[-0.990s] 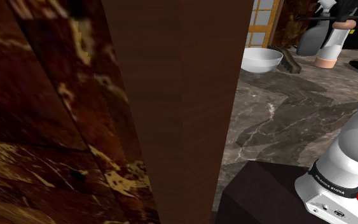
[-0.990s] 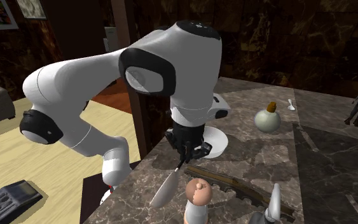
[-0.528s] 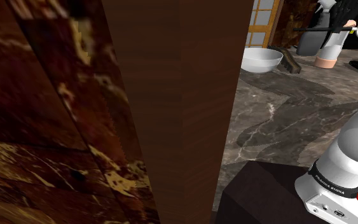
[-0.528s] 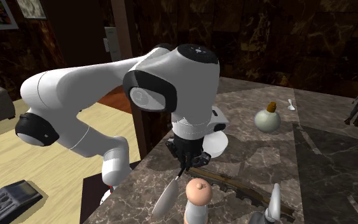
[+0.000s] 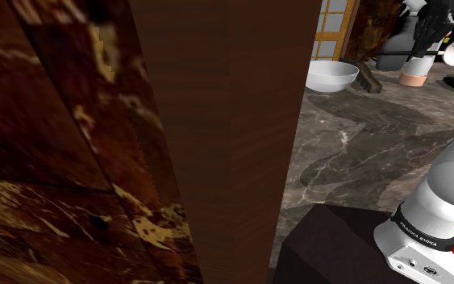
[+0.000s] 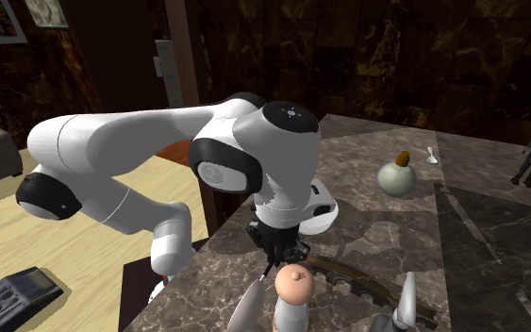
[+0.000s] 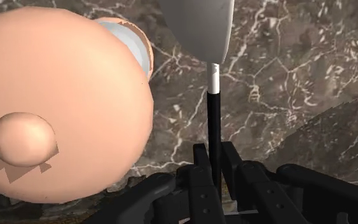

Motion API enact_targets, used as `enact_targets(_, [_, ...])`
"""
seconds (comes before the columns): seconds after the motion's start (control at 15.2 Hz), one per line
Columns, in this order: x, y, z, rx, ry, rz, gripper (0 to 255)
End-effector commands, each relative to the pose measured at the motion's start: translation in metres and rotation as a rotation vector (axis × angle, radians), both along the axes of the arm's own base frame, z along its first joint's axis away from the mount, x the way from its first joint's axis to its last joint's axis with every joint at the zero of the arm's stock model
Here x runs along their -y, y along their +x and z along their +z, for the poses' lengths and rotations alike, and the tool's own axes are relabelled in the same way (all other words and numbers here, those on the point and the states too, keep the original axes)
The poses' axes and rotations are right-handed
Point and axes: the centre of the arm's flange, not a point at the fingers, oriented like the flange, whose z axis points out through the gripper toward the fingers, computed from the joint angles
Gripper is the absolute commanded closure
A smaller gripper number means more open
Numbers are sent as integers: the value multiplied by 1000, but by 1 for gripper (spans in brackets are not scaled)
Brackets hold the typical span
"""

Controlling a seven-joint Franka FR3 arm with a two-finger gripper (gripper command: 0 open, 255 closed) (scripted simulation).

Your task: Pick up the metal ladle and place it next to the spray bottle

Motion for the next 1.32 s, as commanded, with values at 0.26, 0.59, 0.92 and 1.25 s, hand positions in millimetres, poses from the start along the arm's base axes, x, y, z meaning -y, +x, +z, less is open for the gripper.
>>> enact_targets(0.26, [0, 0, -32, 0, 0, 0, 255])
enact_targets(0.59, [0, 0, -58, 0, 0, 0, 255])
enact_targets(0.92, [0, 0, -85, 0, 0, 0, 255])
enact_targets(1.25, [0, 0, -93, 0, 0, 0, 255])
